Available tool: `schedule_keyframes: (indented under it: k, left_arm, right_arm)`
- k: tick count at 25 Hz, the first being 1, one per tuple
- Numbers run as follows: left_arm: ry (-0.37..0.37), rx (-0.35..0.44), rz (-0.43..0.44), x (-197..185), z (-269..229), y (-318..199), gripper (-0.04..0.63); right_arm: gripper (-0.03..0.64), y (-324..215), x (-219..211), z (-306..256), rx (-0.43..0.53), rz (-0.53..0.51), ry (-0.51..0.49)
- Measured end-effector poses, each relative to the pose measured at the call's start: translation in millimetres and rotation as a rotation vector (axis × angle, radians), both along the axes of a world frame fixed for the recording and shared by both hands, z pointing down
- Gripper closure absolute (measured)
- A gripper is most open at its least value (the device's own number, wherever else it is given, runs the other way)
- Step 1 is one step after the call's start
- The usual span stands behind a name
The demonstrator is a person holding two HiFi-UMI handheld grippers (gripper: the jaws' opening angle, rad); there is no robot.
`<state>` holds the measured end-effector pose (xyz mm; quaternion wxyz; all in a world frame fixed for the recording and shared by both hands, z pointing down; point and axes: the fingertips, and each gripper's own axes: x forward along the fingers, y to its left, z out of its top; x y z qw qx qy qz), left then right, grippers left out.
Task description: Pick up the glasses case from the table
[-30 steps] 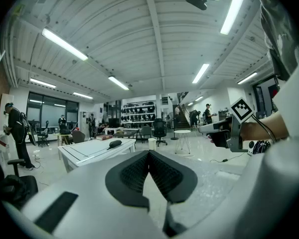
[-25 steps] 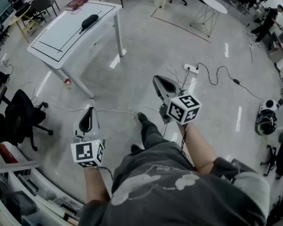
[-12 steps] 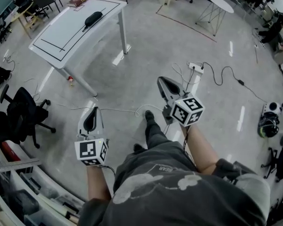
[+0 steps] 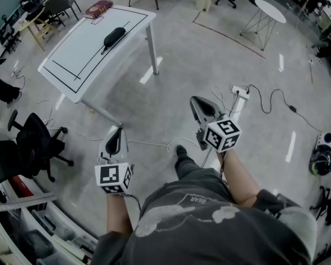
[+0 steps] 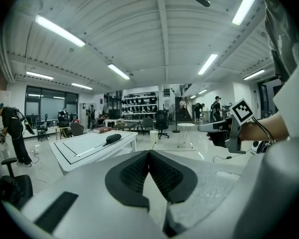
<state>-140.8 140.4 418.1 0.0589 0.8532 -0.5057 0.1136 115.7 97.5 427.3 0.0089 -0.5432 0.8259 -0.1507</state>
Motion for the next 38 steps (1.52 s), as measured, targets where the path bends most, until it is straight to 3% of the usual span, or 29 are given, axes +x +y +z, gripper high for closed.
schedule_keyframes:
  k: [9,18,27,38]
  left_arm:
    - [-0.014,0.001,-0.110,50,-10,-107,0.592]
    - [-0.031,0.014,-0.190,77,-12,-160,0.592]
    - [-0.011,0.024,-0.189,71,-9,-216,0.592]
    - [0.006,0.017,-0.178,43,3,-349,0.591]
  right_arm:
    - [0.617,-124,32,1,-0.042,-0.174,-0.004]
    - [0.617,-193,39,9,-0.058,-0.290,-0.031]
    - [0.617,-249,27,22,-0.069,-0.296,-0.061]
    - [0.617,-363,0,31,-0.090,-0.287,-0.020]
